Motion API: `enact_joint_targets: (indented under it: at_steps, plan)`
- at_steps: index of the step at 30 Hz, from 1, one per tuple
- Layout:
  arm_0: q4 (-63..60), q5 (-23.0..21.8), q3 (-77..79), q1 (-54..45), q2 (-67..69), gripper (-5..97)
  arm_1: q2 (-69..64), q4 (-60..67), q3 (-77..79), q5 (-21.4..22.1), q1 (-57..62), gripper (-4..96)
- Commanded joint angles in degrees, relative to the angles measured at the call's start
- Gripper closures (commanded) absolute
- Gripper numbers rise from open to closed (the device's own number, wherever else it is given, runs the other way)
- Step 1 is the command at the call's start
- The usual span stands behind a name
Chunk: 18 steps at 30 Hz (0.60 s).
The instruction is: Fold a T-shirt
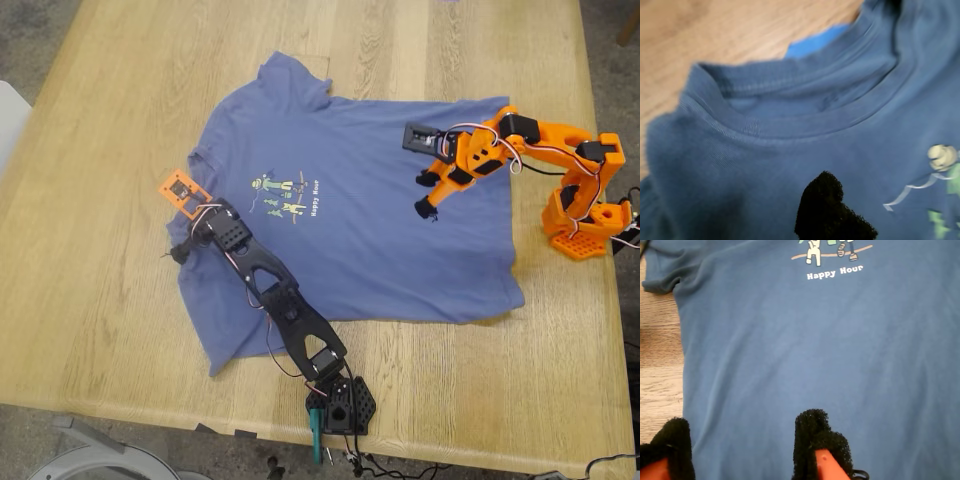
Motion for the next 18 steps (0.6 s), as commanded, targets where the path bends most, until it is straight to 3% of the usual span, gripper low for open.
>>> enact_joint_targets:
  at_steps: [1,18]
  plan:
    - [6.7,1.2,-30.1,-1.1,-8.3,29,0.6,-1.8,0.3,0.4,-0.3,61.1]
    - [-4.9,1.7,-30.7,-2.8,-17.8,31,3.3,-13.4,15.7,1.5,-2.0,62.6]
